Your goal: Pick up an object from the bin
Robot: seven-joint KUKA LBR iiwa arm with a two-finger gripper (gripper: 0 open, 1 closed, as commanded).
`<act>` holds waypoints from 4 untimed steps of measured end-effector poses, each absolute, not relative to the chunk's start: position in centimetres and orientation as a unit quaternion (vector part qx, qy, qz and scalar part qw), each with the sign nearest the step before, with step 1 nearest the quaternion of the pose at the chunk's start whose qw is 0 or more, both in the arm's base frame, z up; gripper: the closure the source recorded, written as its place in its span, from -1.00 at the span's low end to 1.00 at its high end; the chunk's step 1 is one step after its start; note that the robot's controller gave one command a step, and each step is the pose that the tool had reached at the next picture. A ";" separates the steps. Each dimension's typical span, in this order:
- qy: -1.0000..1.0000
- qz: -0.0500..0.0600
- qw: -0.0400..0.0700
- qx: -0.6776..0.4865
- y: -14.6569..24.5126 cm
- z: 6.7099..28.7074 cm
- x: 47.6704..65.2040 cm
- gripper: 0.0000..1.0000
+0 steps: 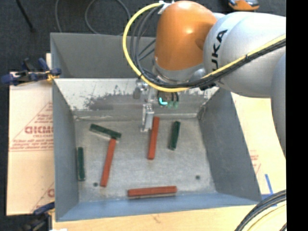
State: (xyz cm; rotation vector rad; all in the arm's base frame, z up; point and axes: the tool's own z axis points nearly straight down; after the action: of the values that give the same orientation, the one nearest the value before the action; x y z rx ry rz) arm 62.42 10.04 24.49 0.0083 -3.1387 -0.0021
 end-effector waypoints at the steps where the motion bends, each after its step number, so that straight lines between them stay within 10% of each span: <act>1: -1.000 -0.001 0.001 0.010 17.5 6.7 63.8 -1.00; 2: -0.997 -0.001 -0.001 -0.075 15.2 10.2 62.7 -1.00; 3: -0.989 -0.001 -0.003 -0.149 15.5 10.1 65.1 -1.00; 4: -0.960 0.000 0.000 -0.281 15.2 7.0 63.4 -1.00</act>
Offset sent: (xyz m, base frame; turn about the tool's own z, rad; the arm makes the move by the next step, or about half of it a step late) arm 0.0143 0.0736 -0.1749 -0.0102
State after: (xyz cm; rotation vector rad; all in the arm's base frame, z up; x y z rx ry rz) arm 63.38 15.24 6.97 -0.8821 -3.0146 -0.0015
